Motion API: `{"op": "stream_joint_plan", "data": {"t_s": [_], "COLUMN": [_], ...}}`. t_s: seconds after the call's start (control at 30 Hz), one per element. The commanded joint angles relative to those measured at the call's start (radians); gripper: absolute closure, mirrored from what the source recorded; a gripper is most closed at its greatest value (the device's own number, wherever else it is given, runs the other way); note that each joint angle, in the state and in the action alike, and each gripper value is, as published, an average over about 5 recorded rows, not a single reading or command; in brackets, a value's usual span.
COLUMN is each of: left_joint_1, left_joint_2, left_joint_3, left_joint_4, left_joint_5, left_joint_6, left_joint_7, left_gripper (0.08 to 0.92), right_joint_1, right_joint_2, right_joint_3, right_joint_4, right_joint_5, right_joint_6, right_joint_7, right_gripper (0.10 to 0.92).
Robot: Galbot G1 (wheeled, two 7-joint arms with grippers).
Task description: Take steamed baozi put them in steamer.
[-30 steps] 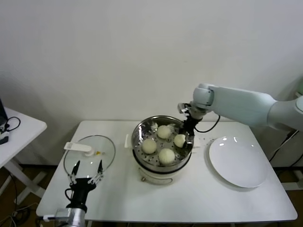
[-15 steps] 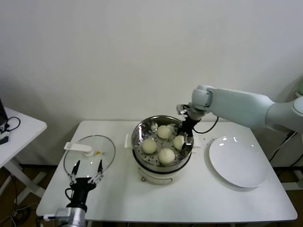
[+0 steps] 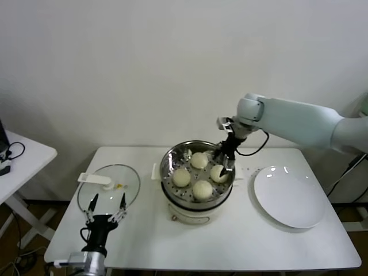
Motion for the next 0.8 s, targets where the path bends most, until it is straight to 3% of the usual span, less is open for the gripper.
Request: {"op": "stream_joint_plan", "data": {"t_s": [0.03,0.3,0.53,0.8], "left_joint_1": [0.003,-0.002,-0.024,-0.027], "left_joint_2": [0.001,-0.003,-0.005,-0.005], "left_joint_3": [-0.002,-0.010,-0.022,-0.017], "left_joint_4": [-0.003,0.002,0.005,-0.003], "left_joint_5": [0.001,-0.002,-0.005,0.021], "left_joint_6": [0.000,0.003,0.014,0.011], "left_joint_7": [-0.001,-0.001,-0.002,-0.003], "left_gripper": [0.177,0.177,0.177,0.177], "right_joint_1": [0.049,-0.044,-0.170,-0.612], "right_joint_2": [-0.091,-0.271,-0.454,-0.634], "right_joint_3": [0.042,0.248,0.400,0.903], "right_joint_4": [0.038,0.132,0.258,0.371], "right_joint_5": [0.051,0.034,-0.030,-0.139], "right_joint_6": [0.008,0.034,0.051,0.086], "right_joint_7": [0.014,0.230,0.315,0.475], "right_gripper": [0.203,0.203,0.203,0.203]}}
